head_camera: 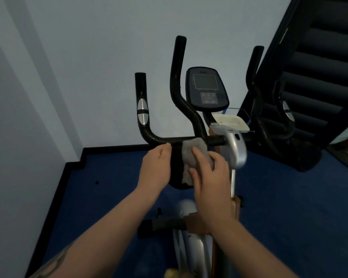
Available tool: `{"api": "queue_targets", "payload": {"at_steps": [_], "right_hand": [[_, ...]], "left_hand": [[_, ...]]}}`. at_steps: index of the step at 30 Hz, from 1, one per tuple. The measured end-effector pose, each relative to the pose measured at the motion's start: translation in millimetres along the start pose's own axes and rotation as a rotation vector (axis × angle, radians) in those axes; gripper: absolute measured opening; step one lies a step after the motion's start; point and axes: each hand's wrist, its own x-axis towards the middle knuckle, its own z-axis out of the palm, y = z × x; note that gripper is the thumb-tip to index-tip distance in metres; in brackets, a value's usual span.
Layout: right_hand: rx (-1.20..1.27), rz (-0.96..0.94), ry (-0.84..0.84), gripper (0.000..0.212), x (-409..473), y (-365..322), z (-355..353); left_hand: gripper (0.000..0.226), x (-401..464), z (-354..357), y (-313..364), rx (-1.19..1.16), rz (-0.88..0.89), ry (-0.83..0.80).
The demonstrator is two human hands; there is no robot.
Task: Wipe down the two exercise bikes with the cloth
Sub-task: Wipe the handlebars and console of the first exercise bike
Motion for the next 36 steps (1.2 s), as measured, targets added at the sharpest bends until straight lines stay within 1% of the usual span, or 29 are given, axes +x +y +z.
{"api": "queue_targets", "payload": {"at_steps": [2, 3, 6, 9, 12, 15, 18, 20, 22, 24, 27, 28, 29, 30, 32, 33, 34, 36], "right_hand": [[-0.038, -0.131, 0.056, 0.036, 12, 8, -2], [-0.067, -0.188, 0.052, 0.029, 24, 9, -2], [-0.121, -0.260, 0.048, 0.019, 53, -1, 3], [-0.074, -0.221, 0.092, 0.022, 29, -1, 15], [-0.059, -0.272, 0.108, 0.022, -11, 6, 16], [-0.093, -0.333, 0.067, 0.021, 16, 1, 9], [-0.114, -0.297, 0.056, 0.017, 51, -9, 9], [-0.076, -0.245, 0.074, 0.019, 39, -8, 14], [-0.036, -0.233, 0.078, 0.023, 10, -2, 18], [-0.017, -0.284, 0.063, 0.025, -2, 5, 13], [-0.101, -0.469, -0.008, 0.023, 28, 15, -1], [-0.126, -0.502, -0.021, 0.023, 39, 16, -4], [-0.130, -0.493, -0.021, 0.024, 46, 15, -5], [-0.107, -0.442, -0.015, 0.025, 46, 13, -4], [-0.043, -0.282, 0.014, 0.027, 30, 2, 3], [-0.027, -0.232, 0.038, 0.027, 18, -2, 8], [-0.021, -0.214, 0.057, 0.027, 7, -5, 11], [-0.024, -0.263, 0.039, 0.025, 6, -5, 9]], "left_hand": [[0.044, 0, -1, 0, -0.023, 0.020, 0.006], [0.043, 0, -1, 0, -0.041, 0.026, 0.012], [0.042, 0, 0, 0, -0.051, 0.028, 0.032], [0.042, -1, 0, -2, -0.064, 0.018, 0.038], [0.039, -4, 0, -6, -0.090, 0.027, 0.058], [0.038, -6, 1, -7, -0.108, 0.061, 0.102], [0.040, -8, 2, -7, -0.097, 0.059, 0.109], [0.039, -9, 1, -7, -0.097, 0.058, 0.100], [0.038, -9, 0, -8, -0.066, 0.069, 0.088], [0.037, -8, -1, -7, -0.038, 0.081, 0.084], [0.037, -7, -3, -6, -0.034, 0.087, 0.085], [0.038, -7, -3, -7, -0.041, 0.087, 0.080], [0.039, -8, -3, -8, -0.051, 0.089, 0.074], [0.039, -8, -3, -10, -0.057, 0.094, 0.070], [0.040, -9, -3, -12, -0.067, 0.105, 0.066], [0.039, -9, -2, -13, -0.079, 0.108, 0.073], [0.039, -9, -2, -13, -0.092, 0.109, 0.083], [0.038, -9, 0, -13, -0.111, 0.108, 0.105]]}}
